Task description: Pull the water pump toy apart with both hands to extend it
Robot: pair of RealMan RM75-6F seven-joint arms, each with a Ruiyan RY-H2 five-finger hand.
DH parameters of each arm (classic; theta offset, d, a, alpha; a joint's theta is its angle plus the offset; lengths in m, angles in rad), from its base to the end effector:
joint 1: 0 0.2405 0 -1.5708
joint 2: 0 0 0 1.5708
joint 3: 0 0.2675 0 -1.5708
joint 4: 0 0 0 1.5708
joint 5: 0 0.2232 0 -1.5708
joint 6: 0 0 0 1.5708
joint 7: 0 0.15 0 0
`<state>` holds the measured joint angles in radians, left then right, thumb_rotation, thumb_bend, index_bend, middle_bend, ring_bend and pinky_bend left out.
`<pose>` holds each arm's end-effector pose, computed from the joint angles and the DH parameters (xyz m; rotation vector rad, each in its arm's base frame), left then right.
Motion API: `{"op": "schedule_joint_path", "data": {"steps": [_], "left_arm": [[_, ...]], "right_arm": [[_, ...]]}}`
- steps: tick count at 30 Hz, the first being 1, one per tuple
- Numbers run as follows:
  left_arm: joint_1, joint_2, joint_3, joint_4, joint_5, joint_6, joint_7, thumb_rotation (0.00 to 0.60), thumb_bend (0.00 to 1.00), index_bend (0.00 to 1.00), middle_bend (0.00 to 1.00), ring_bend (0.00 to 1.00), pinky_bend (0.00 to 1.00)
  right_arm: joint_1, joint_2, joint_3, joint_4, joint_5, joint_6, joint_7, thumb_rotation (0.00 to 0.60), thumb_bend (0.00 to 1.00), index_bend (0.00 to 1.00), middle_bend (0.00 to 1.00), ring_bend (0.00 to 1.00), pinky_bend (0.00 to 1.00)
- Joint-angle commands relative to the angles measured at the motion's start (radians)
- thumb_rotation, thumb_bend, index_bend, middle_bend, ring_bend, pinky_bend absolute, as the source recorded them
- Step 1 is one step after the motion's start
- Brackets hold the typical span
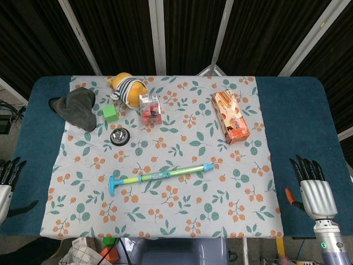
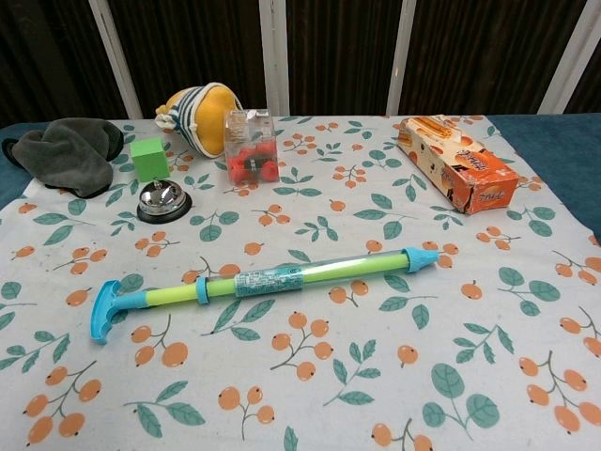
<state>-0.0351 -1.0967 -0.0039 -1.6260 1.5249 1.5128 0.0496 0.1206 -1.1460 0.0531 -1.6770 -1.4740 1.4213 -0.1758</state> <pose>-0.3328 0.1623 0.1541 -1.4062 -0.8928 -0.8262 -0.3092 -0.1991 0.1295 1.4596 -0.8727 0.8247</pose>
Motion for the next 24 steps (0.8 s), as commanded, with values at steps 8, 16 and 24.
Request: {"op": "schedule_joint_path", "data": {"steps": [8, 16, 24], "left_arm": [[-0.003, 0.002, -0.001, -0.003, -0.007, -0.009, 0.003, 0.600, 0.07, 0.00, 0.00, 0.00, 0.00], [-0.001, 0.003, -0.001, -0.008, -0.015, -0.012, 0.013, 0.600, 0.07, 0.00, 0.00, 0.00, 0.00], [0.000, 0.001, 0.000, -0.015, -0.011, -0.007, 0.030, 0.600, 0.07, 0.00, 0.00, 0.00, 0.00]], "right_arm": [[0.000, -0.003, 0.000, 0.001, 0.001, -0.001, -0.002, 0.600, 0.40, 0.00, 0.00, 0.00, 0.00], [-0.001, -0.003, 0.002, 0.002, 0.000, 0.003, 0.000, 0.600, 0.40, 0.00, 0.00, 0.00, 0.00], [-0.002, 0.005, 0.000, 0.002, -0.004, 0.002, 0.014, 0.600, 0.40, 0.00, 0.00, 0.00, 0.00]]}}
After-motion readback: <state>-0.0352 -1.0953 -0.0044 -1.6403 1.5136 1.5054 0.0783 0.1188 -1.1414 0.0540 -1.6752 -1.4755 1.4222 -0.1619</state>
